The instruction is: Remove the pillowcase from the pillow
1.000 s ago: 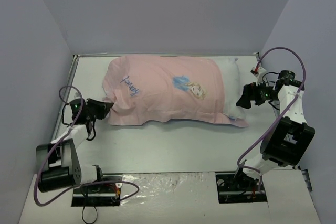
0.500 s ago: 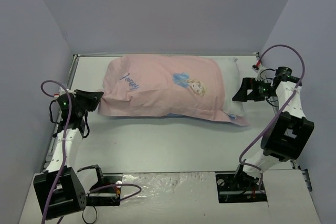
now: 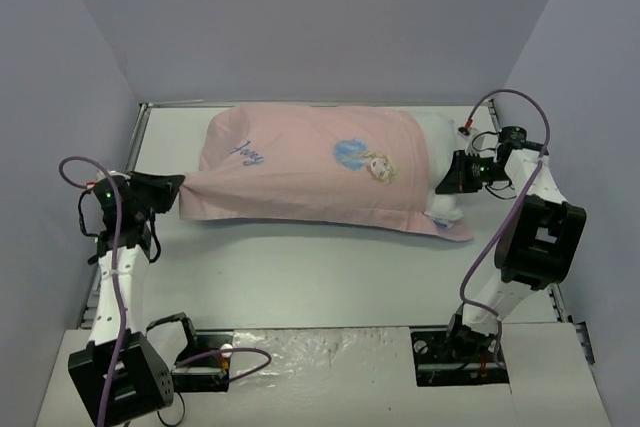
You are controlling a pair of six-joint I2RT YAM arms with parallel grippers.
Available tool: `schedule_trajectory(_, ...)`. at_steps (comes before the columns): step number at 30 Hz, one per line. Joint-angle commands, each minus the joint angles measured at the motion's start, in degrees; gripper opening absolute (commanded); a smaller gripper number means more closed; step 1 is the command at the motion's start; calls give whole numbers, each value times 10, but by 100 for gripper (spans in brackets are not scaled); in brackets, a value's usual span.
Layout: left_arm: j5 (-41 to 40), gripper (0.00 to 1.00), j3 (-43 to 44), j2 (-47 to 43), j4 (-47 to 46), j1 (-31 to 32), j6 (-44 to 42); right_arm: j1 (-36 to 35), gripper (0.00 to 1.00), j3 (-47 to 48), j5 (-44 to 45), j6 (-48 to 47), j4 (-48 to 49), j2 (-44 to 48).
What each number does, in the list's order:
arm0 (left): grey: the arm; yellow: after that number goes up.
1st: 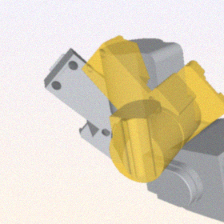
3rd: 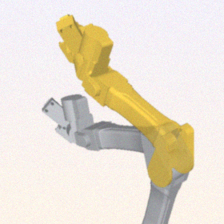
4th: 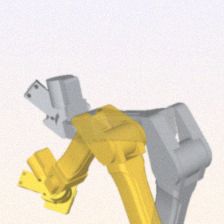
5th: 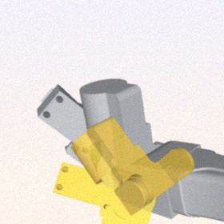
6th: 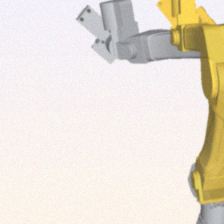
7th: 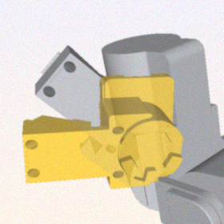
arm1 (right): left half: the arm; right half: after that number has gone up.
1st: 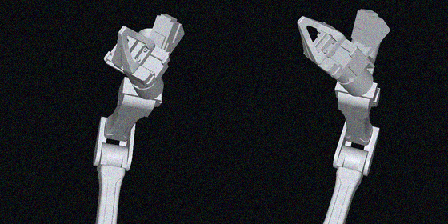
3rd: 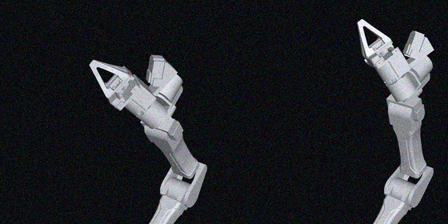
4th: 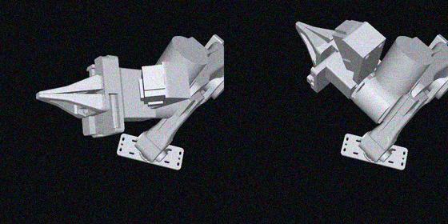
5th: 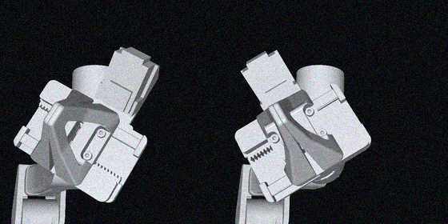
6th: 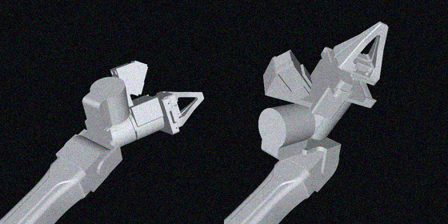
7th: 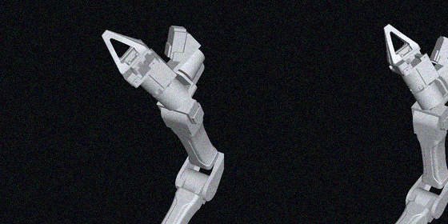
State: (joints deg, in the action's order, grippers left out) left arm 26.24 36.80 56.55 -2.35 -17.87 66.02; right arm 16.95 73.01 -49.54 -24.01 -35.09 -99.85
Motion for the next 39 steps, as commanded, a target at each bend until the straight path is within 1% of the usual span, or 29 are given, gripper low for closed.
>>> schedule_trajectory(1,-38,2,87,-33,57,-40,-8,29,0,62,17,-14,8,54)
schedule_trajectory(5,-65,2,139,-25,72,-75,17,84,0,115,15,-27,9,87)
schedule_trajectory(6,-71,2,170,-21,83,-81,15,105,0,124,15,-29,9,88)
schedule_trajectory(8,-87,2,200,-7,112,-90,2,124,0,138,21,-38,10,86)
schedule_trajectory(10,-106,2,240,1,146,-98,-9,144,0,137,28,-43,13,86)
schedule_trajectory(16,-138,2,295,27,197,-110,-38,172,0,82,66,-64,34,83)
schedule_trajectory(19,-154,2,298,29,219,-112,-57,179,0,50,81,-82,37,84)
schedule_trajectory(23,-175,2,264,8,244,-112,-77,187,0,13,88,-109,35,92)
schedule_trajectory(24,-179,2,255,1,248,-110,-81,188,0,8,84,-113,32,95)
schedule_trajectory(26,-171,2,235,-15,243,-105,-83,189,0,2,56,-152,14,109)
schedule_trajectory(27,-160,8,213,-22,232,-97,-83,189,7,8,39,-178,-33,113)
schedule_trajectory(28,-125,34,204,-39,207,-95,-82,189,21,30,8,-203,-60,119)
schedule_trajectory(29,-119,46,202,-48,204,-91,-80,189,39,44,-5,-237,-85,130)
schedule_trajectory(30,-114,53,205,-58,203,-87,-86,189,59,59,-14,-239,-109,137)
schedule_trajectory(31,-117,59,226,-75,224,-83,-95,189,66,75,-24,-239,-117,144)
schedule_trajectory(32,-123,70,241,-81,240,-81,-119,188,78,108,-40,-227,-119,159)
schedule_trajectory(34,-137,76,289,-87,283,-77,-146,186,86,140,-60,-208,-117,167)
schedule_trajectory(35,-138,80,302,-86,294,-74,-162,184,90,170,-79,-179,-113,164)
schedule_trajectory(37,-126,82,316,-73,298,-57,-163,166,92,196,-91,-142,-112,149)
schedule_trajectory(38,-110,86,315,-68,295,-49,-156,157,94,214,-88,-123,-110,125)
schedule_trajectory(39,-103,86,313,-59,285,-38,-152,147,95,216,-85,-72,-96,113)
